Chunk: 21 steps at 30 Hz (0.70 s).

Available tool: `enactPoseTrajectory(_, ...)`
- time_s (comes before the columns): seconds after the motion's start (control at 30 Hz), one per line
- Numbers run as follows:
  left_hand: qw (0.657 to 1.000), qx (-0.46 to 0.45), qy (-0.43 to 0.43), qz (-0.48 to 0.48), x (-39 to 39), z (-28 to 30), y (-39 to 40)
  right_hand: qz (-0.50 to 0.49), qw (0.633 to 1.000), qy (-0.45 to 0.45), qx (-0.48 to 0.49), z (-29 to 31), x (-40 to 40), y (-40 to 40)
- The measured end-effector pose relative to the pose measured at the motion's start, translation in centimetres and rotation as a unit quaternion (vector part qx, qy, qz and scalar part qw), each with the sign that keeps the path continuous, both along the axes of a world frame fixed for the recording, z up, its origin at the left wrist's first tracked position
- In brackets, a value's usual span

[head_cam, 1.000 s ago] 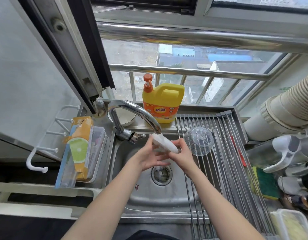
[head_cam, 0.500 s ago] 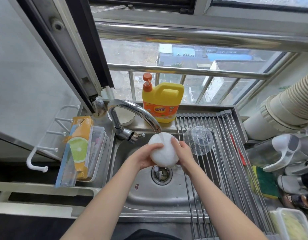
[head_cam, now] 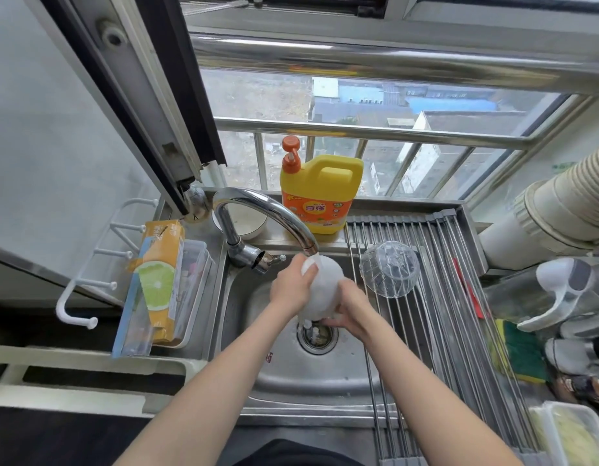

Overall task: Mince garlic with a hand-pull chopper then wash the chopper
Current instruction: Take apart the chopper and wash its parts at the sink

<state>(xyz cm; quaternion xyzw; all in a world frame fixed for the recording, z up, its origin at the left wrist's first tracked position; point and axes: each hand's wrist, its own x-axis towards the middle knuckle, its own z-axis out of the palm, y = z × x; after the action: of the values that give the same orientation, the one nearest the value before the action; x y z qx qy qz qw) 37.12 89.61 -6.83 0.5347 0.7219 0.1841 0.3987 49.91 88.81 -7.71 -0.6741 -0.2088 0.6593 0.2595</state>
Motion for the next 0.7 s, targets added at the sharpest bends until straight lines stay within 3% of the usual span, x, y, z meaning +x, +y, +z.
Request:
enactPoseTrajectory(0.07, 0.999, -0.001, -0.049, -0.022, 0.4, 0.2, 0.0, -0.059, 0.989, 0.137, -0.017, 0.4, 0.3, 0.0)
enactPoseTrajectory(0.13, 0.989, -0.021, -0.137, -0.05, 0.5, 0.0, -0.2, -0.086, 0.972, 0.215, -0.03, 0.2, 0.7, 0.5)
enactPoseTrajectory(0.2, 0.973, -0.054, -0.209, -0.083, 0.3, 0.0, -0.4, -0.122, 0.962, 0.243, -0.032, 0.3, 0.6, 0.7)
enactPoseTrajectory(0.3, 0.946, -0.094, -0.309, 0.032, -0.5, 0.1, -0.3, -0.137, 0.963, 0.232, -0.017, 0.7, 0.6, 0.7)
enactPoseTrajectory(0.37, 0.959, -0.069, -0.257, 0.102, -1.3, -0.8, -0.3, -0.126, 0.959, 0.254, 0.002, 1.2, 0.3, 0.4)
enactPoseTrajectory(0.43, 0.984, -0.063, -0.143, 0.085, -1.9, -1.7, -0.4, -0.145, 0.957, 0.249, 0.02, 0.9, 0.3, 0.5)
enactPoseTrajectory(0.47, 0.979, -0.1, -0.152, 0.089, -1.9, -1.6, -0.7, -0.149, 0.956, 0.251, 0.031, 1.0, 0.3, 0.5)
enactPoseTrajectory(0.53, 0.924, -0.211, -0.289, 0.132, -1.7, -0.9, -0.9, -0.155, 0.952, 0.26, 0.045, 1.2, 0.2, 0.4)
enactPoseTrajectory(0.57, 0.891, -0.235, -0.353, 0.161, -1.5, -0.4, -1.0, -0.156, 0.949, 0.268, 0.053, 1.4, 0.2, 0.4)
enactPoseTrajectory(0.6, 0.882, -0.223, -0.374, 0.179, -1.2, -0.1, -1.1, -0.15, 0.947, 0.276, 0.065, 1.4, 0.3, 0.4)
enactPoseTrajectory(0.63, 0.899, -0.187, -0.354, 0.18, -0.8, -0.2, -1.0, -0.143, 0.944, 0.287, 0.08, 1.3, 0.4, 0.3)
enactPoseTrajectory(0.7, 0.966, -0.081, -0.217, 0.119, -0.4, -0.1, -1.1, -0.132, 0.933, 0.329, 0.067, 1.0, 0.9, 0.3)
